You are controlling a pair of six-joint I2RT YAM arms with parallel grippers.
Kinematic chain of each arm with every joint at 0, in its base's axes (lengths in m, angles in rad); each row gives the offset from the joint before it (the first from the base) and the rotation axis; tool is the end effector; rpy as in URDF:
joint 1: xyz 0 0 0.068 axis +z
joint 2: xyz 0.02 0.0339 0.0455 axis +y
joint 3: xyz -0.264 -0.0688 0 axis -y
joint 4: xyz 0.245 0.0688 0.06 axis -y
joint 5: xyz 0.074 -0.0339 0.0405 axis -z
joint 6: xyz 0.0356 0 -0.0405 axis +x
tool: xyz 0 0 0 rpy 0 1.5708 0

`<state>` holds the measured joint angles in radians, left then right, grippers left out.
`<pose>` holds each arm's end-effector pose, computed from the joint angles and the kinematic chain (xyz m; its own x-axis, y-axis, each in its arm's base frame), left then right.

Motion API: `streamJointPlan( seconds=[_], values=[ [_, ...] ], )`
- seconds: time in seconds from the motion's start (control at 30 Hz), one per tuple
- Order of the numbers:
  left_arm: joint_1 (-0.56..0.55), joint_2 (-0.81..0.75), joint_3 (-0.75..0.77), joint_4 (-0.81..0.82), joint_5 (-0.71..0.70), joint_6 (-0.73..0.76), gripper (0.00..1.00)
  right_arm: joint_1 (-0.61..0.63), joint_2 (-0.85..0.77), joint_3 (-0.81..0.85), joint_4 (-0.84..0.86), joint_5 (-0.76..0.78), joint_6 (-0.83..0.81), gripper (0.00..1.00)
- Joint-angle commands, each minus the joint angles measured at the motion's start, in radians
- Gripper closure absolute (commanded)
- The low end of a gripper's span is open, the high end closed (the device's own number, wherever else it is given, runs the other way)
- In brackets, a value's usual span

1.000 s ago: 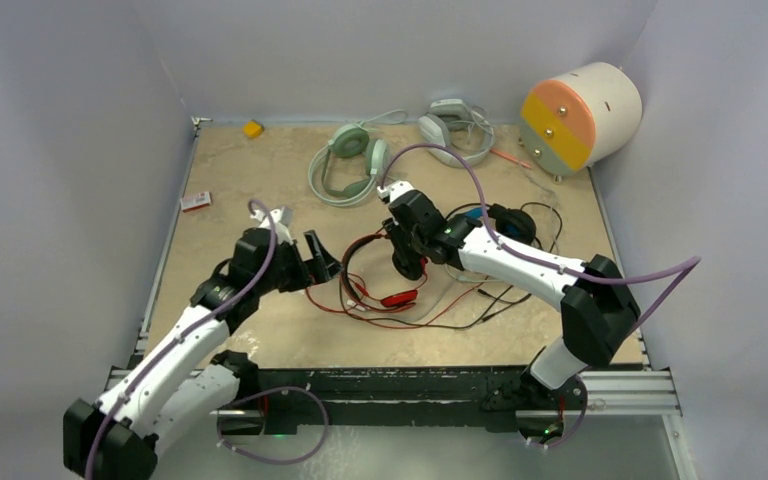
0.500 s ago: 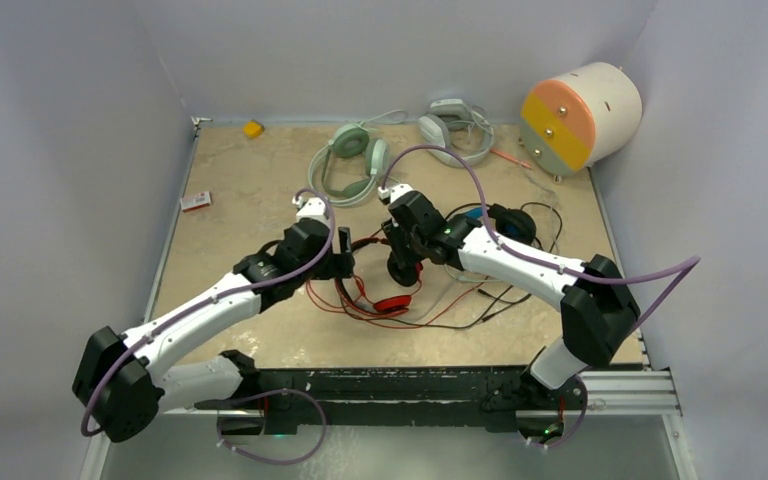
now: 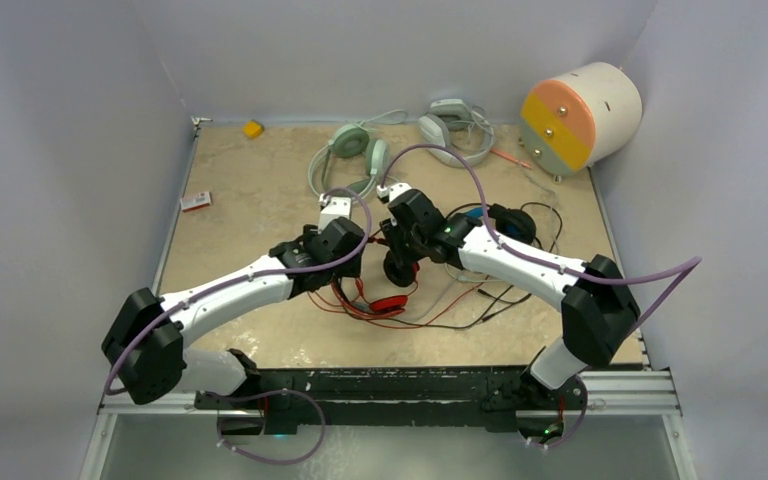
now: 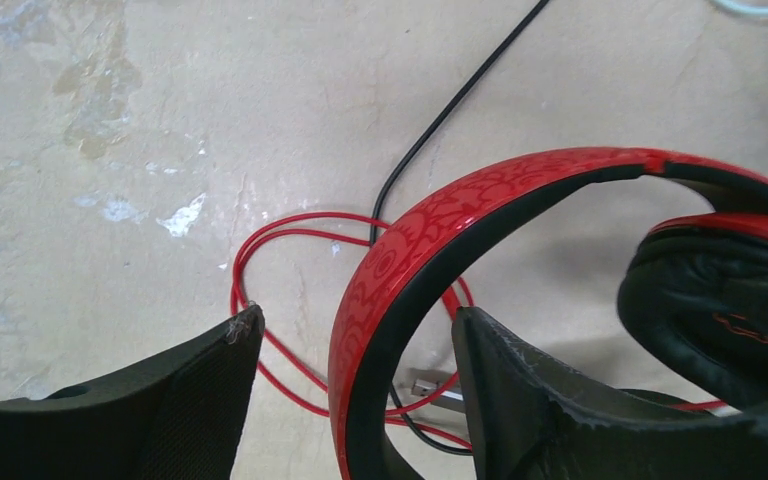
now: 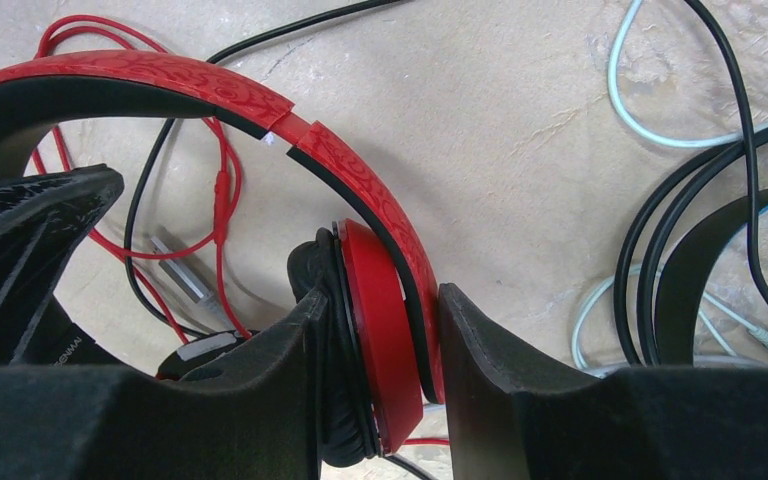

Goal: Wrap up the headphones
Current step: Pick up the headphones from the center of the board.

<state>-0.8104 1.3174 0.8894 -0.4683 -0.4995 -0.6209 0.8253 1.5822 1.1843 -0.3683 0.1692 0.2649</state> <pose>0.1966 -0.1820 0.2398 -0.6879 -0.0178 -0.7256 0.0365 0.9976 -0.0590 0.2423 0.2536 0.2622 -0.6220 -0.2933 -0.7260 -0.4964 0.8648 0.0760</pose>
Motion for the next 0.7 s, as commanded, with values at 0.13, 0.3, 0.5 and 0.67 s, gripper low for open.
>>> streamJointPlan(
  seconds=[0.13, 0.3, 0.5, 0.67],
  values=[
    [-0.040, 0.038, 0.053, -0.104, -0.093, -0.091, 0.43, 0.001, -0.008, 0.067, 0.014, -0.003, 0.026, 0.65],
    [-0.046, 0.085, 0.059, -0.150, -0.137, -0.144, 0.61, 0.001, -0.012, 0.064, 0.025, -0.016, 0.022, 0.64],
    [-0.046, 0.098, 0.114, -0.244, -0.182, -0.193, 0.94, 0.000, -0.058, 0.043, 0.014, -0.077, 0.007, 0.43],
    [-0.044, 0.003, 0.148, -0.251, -0.125, -0.184, 1.00, -0.001, -0.183, 0.003, 0.026, -0.059, -0.008, 0.13]
  ],
)
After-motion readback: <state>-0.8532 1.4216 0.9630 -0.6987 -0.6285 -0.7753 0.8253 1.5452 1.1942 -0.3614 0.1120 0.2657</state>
